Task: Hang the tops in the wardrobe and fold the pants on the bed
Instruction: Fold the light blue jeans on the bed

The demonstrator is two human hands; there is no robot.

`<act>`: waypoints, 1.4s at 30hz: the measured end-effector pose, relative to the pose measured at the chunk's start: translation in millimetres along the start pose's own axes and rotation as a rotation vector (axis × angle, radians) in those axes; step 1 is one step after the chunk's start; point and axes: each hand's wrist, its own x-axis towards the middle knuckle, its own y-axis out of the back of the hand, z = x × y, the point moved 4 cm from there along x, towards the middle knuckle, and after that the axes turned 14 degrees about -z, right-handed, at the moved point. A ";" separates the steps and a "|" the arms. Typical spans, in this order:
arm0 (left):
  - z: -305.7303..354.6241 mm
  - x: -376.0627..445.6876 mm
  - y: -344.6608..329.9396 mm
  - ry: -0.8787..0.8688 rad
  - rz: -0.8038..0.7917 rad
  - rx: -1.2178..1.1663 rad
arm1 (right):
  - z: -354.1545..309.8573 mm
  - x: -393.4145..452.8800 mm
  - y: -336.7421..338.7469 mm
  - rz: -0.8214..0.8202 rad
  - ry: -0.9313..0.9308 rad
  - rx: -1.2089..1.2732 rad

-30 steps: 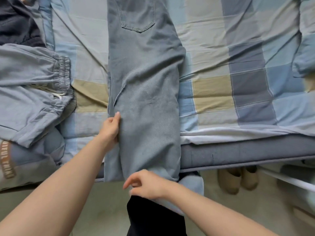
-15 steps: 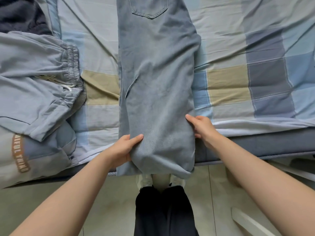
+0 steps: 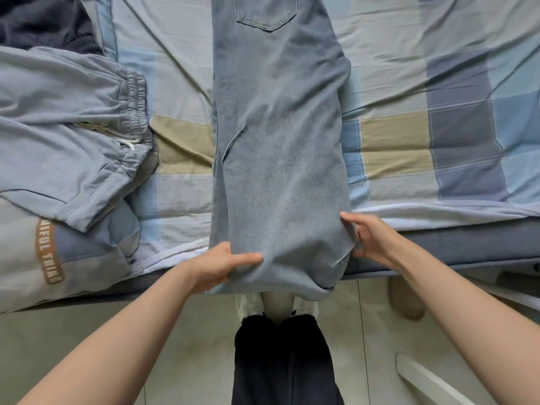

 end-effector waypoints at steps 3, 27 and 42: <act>-19.4 -0.2 -10.8 0.076 -0.056 -0.012 | 16.0 -6.2 -5.6 -0.187 -0.012 -0.056; -47.0 -17.1 59.6 0.453 0.329 0.646 | 46.8 21.8 -39.8 0.176 -0.303 -0.798; 97.6 17.0 80.7 -0.466 0.955 0.138 | 34.2 36.1 -16.1 0.164 0.069 -0.041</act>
